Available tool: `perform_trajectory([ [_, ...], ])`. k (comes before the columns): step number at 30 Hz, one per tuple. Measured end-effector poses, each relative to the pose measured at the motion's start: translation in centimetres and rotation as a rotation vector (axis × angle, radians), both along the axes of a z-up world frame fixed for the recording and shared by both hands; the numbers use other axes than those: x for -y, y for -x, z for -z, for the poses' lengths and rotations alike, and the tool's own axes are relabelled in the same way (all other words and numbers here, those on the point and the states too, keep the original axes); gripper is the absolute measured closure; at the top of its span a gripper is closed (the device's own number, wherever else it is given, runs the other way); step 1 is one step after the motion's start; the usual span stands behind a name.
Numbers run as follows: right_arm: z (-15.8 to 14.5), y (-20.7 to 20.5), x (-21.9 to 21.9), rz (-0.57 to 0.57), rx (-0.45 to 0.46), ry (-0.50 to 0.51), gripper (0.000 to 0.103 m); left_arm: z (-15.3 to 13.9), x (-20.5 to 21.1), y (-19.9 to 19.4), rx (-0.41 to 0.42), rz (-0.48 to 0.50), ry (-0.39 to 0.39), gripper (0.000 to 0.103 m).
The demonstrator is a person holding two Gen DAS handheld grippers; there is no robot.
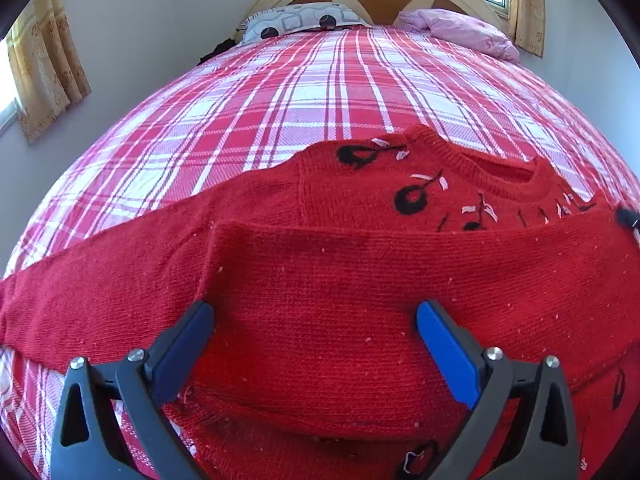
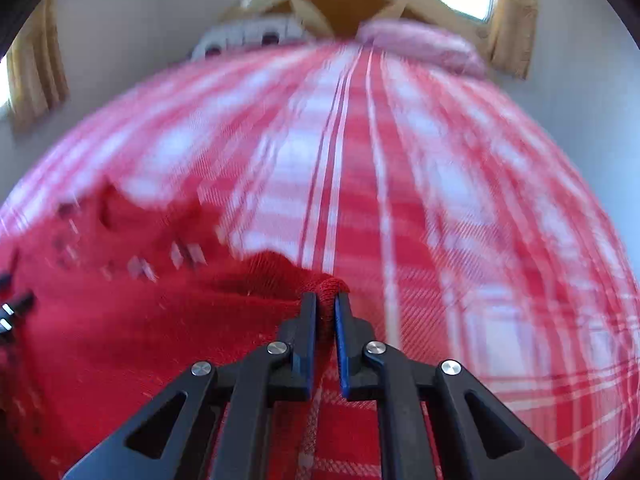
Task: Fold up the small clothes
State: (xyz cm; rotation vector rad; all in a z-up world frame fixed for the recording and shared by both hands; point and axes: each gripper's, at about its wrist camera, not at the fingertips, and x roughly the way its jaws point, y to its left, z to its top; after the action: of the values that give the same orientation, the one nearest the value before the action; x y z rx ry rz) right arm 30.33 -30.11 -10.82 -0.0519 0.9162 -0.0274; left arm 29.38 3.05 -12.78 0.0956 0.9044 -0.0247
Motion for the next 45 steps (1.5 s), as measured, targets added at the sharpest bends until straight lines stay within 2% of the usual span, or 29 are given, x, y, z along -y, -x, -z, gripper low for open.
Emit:
perform_trajectory([
  [4,-1.4,1.2,2.3,0.07,0.005,-0.126,0.089,0.1,-0.5,-0.1,-0.008,0.0,0.028,0.0],
  [6,-2.6,2.8,3.0,0.17,0.017,-0.055,0.089,0.1,-0.4,-0.1,-0.007,0.0,0.029,0.0],
  [7,-3.5,3.9,2.8,0.161,0.051,-0.049,0.089,0.1,-0.4,-0.1,-0.006,0.0,0.029,0.0],
  [8,-4.4,5.0,2.3,0.119,0.076,-0.084,0.089,0.1,-0.4,-0.1,-0.007,0.0,0.029,0.0],
  [10,-5.1,6.5,1.3,0.08,0.059,-0.174,0.088,0.1,-0.4,-0.1,-0.006,0.001,0.029,0.0],
  [11,-5.1,6.9,1.3,0.078,0.058,-0.218,0.084,0.1,-0.4,-0.1,-0.006,0.0,0.03,0.0],
  [12,-5.0,7.1,1.2,0.082,0.058,-0.265,0.064,0.1,-0.4,-0.1,-0.006,0.001,0.031,0.0],
  [13,-4.4,7.1,1.6,0.103,0.048,-0.313,0.05,0.1,-0.4,0.0,-0.006,0.001,0.031,0.0],
  [14,-3.9,7.2,1.8,0.122,0.041,-0.336,0.03,0.0,-0.4,0.0,-0.006,0.001,0.033,0.0],
  [15,-3.3,7.2,2.2,0.146,0.036,-0.365,0.029,0.0,-0.4,0.0,-0.006,0.002,0.035,0.0],
  [18,-0.5,7.7,2.2,0.185,-0.015,-0.467,0.029,0.0,-0.5,0.0,-0.006,0.003,0.041,0.0],
  [20,-0.1,8.8,1.2,0.136,0.012,-0.46,0.031,0.0,-0.5,0.1,-0.007,0.003,0.04,0.0],
  [21,-0.1,9.3,0.4,0.103,0.015,-0.436,0.051,0.0,-0.4,0.1,-0.007,0.003,0.039,0.0],
  [23,0.1,9.8,-1.3,0.029,-0.026,-0.406,0.082,0.0,-0.4,0.3,-0.007,0.002,0.037,0.0],
  [24,0.2,10.2,-2.1,0.013,-0.035,-0.352,0.084,0.0,-0.4,0.3,-0.007,0.002,0.038,0.0],
  [25,-0.1,10.6,-2.7,0.001,-0.032,-0.292,0.085,0.0,-0.4,0.3,-0.008,0.003,0.038,0.0],
  [27,-0.4,11.5,-2.6,0.031,-0.036,-0.237,0.086,0.0,-0.4,0.3,-0.01,0.005,0.036,0.0],
  [30,-0.1,12.9,-1.0,0.101,-0.037,-0.243,0.086,-0.1,-0.3,0.1,-0.026,0.02,0.036,0.0],
  [32,0.1,13.7,-0.6,0.113,-0.039,-0.262,0.086,-0.2,-0.1,-0.2,-0.045,0.022,0.03,0.0],
  [34,-0.5,14.0,-1.0,0.107,-0.061,-0.237,0.086,-0.3,-0.1,-0.5,-0.07,0.019,0.03,0.0],
  [35,-0.7,14.2,-1.1,0.107,-0.07,-0.233,0.085,-0.4,-0.1,-0.5,-0.078,0.022,0.037,0.0],
  [37,-1.4,14.2,-0.9,0.127,-0.076,-0.233,0.072,-0.6,-0.4,-0.4,-0.084,0.034,0.058,0.0],
  [38,-1.9,14.2,-0.7,0.147,-0.053,-0.224,0.068,-0.9,-0.6,-0.2,-0.079,0.037,0.079,0.0],
  [40,-3.8,14.1,-0.6,0.176,0.053,-0.179,0.068,-1.5,-1.3,0.2,-0.052,0.03,0.136,0.0],
  [42,-5.7,13.3,-1.0,0.173,0.166,-0.189,0.068,-2.3,-2.2,0.7,-0.024,0.002,0.18,0.0],
  [45,-6.1,10.4,-3.2,0.116,0.18,-0.247,0.068,-3.8,-4.8,1.6,0.032,-0.063,0.196,0.0],
])
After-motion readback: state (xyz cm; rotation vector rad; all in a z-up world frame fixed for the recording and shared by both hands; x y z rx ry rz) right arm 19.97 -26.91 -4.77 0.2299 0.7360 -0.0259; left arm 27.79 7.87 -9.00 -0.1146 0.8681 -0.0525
